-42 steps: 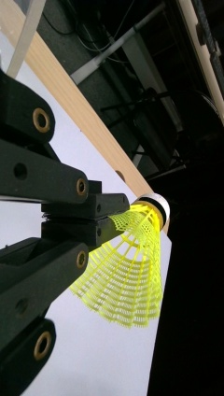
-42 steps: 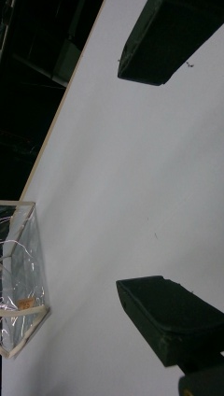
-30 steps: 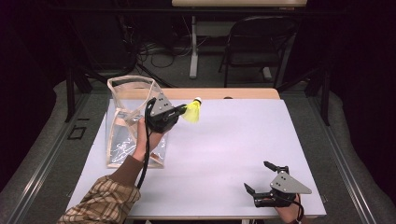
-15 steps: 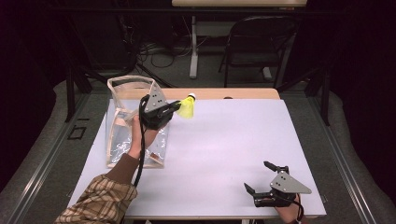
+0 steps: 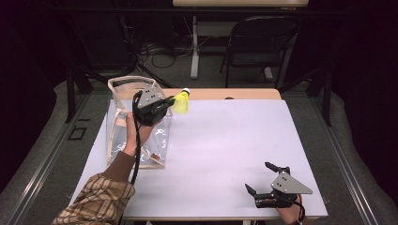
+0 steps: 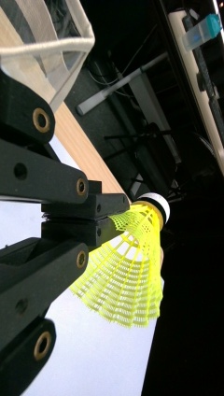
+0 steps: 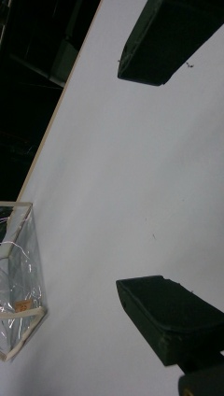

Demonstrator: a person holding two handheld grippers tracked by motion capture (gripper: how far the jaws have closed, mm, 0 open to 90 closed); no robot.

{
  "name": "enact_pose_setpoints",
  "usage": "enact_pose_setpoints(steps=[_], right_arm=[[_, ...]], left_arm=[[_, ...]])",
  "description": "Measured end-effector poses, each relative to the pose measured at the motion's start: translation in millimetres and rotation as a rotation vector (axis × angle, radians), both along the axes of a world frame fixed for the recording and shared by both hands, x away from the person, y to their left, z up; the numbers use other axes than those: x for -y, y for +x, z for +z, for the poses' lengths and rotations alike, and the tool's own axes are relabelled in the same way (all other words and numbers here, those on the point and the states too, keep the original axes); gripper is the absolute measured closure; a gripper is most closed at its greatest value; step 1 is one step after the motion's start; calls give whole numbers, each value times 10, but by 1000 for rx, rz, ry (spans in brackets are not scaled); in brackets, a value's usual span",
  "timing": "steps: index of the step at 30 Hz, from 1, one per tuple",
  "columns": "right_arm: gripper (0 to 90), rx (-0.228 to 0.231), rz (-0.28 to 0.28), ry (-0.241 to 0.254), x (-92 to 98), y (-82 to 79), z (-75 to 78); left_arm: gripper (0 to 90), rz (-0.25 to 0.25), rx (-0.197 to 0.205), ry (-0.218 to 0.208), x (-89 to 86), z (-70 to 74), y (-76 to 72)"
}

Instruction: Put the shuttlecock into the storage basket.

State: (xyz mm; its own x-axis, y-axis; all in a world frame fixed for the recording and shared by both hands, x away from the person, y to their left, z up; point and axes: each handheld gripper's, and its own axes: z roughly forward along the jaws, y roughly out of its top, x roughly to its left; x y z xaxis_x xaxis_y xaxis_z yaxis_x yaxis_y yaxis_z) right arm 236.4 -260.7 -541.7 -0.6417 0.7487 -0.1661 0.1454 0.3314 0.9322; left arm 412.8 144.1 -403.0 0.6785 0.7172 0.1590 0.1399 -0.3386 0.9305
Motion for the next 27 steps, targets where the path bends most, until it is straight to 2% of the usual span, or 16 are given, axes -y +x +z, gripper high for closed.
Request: enact_pose_setpoints(steps=[12, 27], right_arm=[[12, -1, -1, 1, 0, 0, -1], [13, -2, -2, 0, -3, 1, -1]], left_arm=[[892, 24, 8, 2, -78, 63, 35], [893, 61, 23, -25, -207, 138, 69]])
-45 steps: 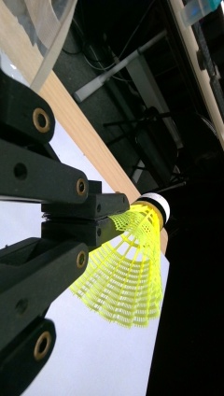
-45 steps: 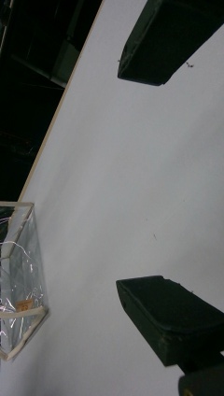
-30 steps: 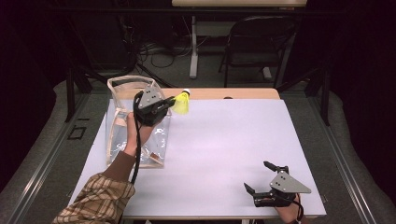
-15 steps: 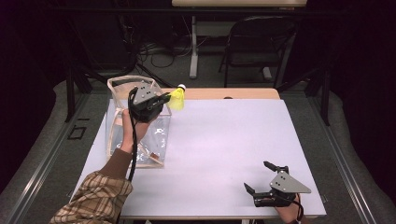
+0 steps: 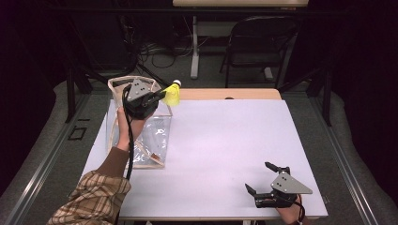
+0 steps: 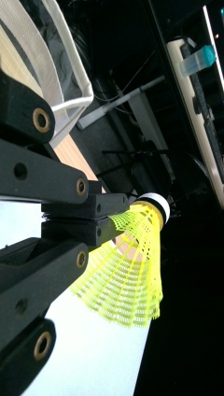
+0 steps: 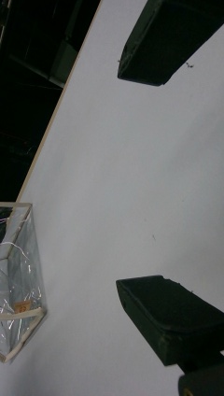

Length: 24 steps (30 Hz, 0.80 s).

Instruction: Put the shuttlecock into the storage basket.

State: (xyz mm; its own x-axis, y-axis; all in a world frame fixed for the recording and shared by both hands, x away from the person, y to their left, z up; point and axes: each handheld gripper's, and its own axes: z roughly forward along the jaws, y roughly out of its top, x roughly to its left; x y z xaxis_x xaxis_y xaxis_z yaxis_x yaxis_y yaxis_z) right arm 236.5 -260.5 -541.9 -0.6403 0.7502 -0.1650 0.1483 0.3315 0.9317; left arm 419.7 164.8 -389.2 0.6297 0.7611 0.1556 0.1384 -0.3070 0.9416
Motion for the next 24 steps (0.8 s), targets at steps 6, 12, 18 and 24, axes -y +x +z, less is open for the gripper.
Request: enact_pose_setpoints(steps=[6, 12, 18, 24], right_arm=[[13, 0, 0, 0, 1, -1, 0], [13, 0, 0, 0, -1, 1, -1], [14, 0, -1, 0, -1, 1, -1], [13, 0, -1, -1, -1, 2, -2]], left_arm=[[893, 14, 3, -9, -42, 17, 14], [893, 24, 7, -9, -91, 59, 23], [893, 40, 14, -16, -143, 88, 32], [893, 54, 16, -23, -189, 102, 44]])
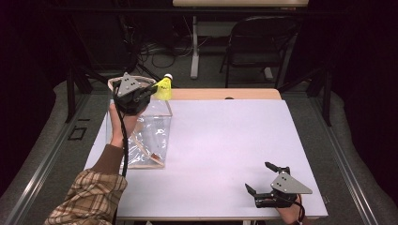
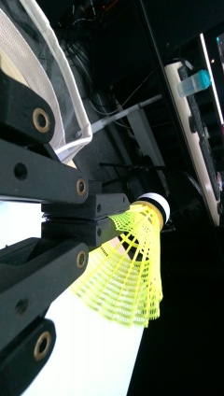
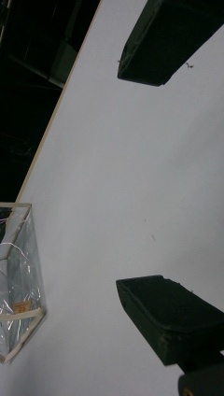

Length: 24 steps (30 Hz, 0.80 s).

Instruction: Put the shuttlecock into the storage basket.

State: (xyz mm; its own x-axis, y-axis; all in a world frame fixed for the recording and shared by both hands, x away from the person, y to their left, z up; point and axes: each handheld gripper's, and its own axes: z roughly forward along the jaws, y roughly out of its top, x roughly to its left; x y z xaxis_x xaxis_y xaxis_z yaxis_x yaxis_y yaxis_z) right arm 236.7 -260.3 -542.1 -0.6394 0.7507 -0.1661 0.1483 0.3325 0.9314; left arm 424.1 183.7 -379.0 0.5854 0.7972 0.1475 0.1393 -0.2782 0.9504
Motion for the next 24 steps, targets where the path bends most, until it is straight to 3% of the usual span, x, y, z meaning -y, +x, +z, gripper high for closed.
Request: enact_pose_setpoints(steps=[24], right_arm=[[14, -1, -3, 3, -1, 4, -2]], left_arm=[[893, 66, 21, -35, -250, 86, -16]])
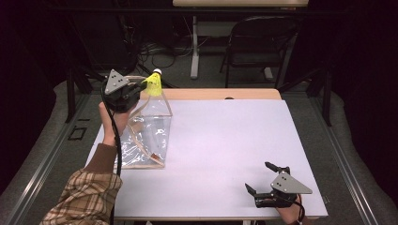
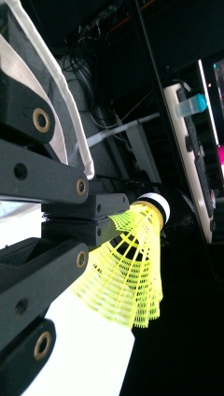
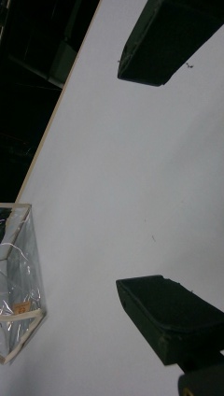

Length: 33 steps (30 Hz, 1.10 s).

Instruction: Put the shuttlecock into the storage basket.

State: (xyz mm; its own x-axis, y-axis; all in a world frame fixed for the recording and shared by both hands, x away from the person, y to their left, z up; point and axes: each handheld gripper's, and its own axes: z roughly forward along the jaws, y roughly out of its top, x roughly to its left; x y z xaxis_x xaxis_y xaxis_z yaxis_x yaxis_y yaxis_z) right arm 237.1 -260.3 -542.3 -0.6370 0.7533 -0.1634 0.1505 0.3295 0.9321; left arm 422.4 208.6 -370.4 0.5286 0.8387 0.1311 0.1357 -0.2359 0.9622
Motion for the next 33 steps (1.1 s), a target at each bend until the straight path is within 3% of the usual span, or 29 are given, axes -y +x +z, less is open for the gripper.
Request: enact_pose_setpoints(steps=[33], right_arm=[[15, -1, 0, -5, -3, 1, -1]], left_arm=[[892, 94, -2, -42, -336, -16, 2]])
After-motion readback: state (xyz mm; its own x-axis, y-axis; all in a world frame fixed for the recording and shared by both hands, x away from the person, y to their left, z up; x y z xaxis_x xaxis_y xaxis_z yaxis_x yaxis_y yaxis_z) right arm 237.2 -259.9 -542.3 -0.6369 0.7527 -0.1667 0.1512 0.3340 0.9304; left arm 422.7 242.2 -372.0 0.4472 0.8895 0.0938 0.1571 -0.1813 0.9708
